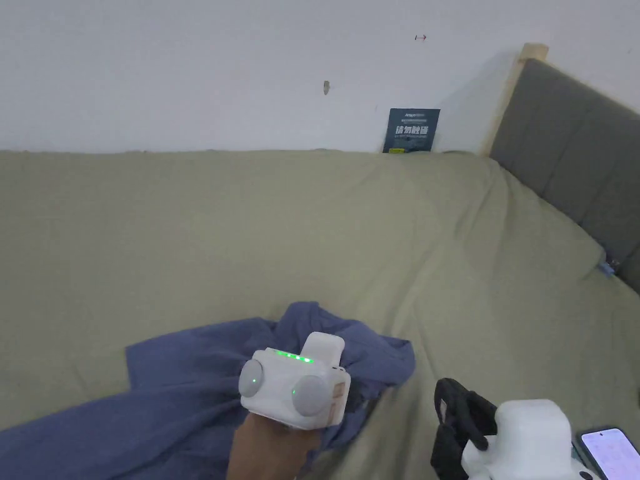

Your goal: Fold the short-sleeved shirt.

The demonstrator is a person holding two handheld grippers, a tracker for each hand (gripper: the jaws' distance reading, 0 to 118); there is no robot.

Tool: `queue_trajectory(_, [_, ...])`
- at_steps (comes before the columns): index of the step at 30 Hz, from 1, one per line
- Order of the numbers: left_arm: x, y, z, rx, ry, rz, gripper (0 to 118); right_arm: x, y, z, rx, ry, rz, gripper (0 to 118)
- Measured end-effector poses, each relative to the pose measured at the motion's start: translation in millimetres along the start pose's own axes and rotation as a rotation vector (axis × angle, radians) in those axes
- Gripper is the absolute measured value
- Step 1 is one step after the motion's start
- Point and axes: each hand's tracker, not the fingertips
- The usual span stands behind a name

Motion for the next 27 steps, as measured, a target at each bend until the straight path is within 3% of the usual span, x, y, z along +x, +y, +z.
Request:
queue_trajectory(1, [0, -2, 4, 0.016, 0.001, 0.002, 37, 2, -1, 1, 0.001, -0.001, 0.003, 0])
queue_trajectory(3, [-7, -3, 22, 0.066, 0.005, -0.025, 112, 4, -2, 3, 0.007, -0.001, 0.011, 1])
queue_trajectory(5, [-6, -17, 72, 0.271, 0.023, -0.041, 111, 1, 0, 6, 0.006, 0.002, 0.015, 1])
queue_trajectory(10, [-22, -70, 217, 0.505, 0.059, -0.104, 118, -20, 1, 28, 0.027, 0.034, 0.020, 1])
queue_trajectory(12, [-31, -104, 264, 0.516, 0.106, -0.073, 118, -31, -1, 38, 0.030, 0.053, 0.024, 1])
queue_trajectory(14, [-44, -148, 296, 0.474, 0.247, -0.039, 118, -46, -8, 49, 0.034, 0.071, 0.038, 1])
queue_trajectory(15, [-50, -165, 306, 0.435, 0.314, -0.046, 112, -52, -10, 53, 0.032, 0.074, 0.041, 1])
queue_trajectory(16, [-59, -183, 316, 0.393, 0.339, -0.057, 78, -59, -14, 56, 0.025, 0.084, 0.043, 1])
queue_trajectory(17, [-70, -199, 324, 0.368, 0.321, -0.039, 30, -66, -17, 59, 0.020, 0.092, 0.043, 1])
queue_trajectory(18, [-76, -212, 327, 0.357, 0.336, 0.006, 0, -72, -20, 61, 0.015, 0.096, 0.042, 1])
queue_trajectory(20, [-97, -231, 332, 0.315, 0.358, 0.112, 0, -84, -26, 64, -0.002, 0.116, 0.035, 1])
queue_trajectory(23, [-135, -248, 338, 0.282, 0.278, 0.256, 0, -100, -29, 67, -0.028, 0.135, 0.035, 1])
queue_trajectory(27, [-195, -229, 329, 0.240, 0.338, 0.266, 0, -110, -28, 66, -0.038, 0.157, 0.058, 1])
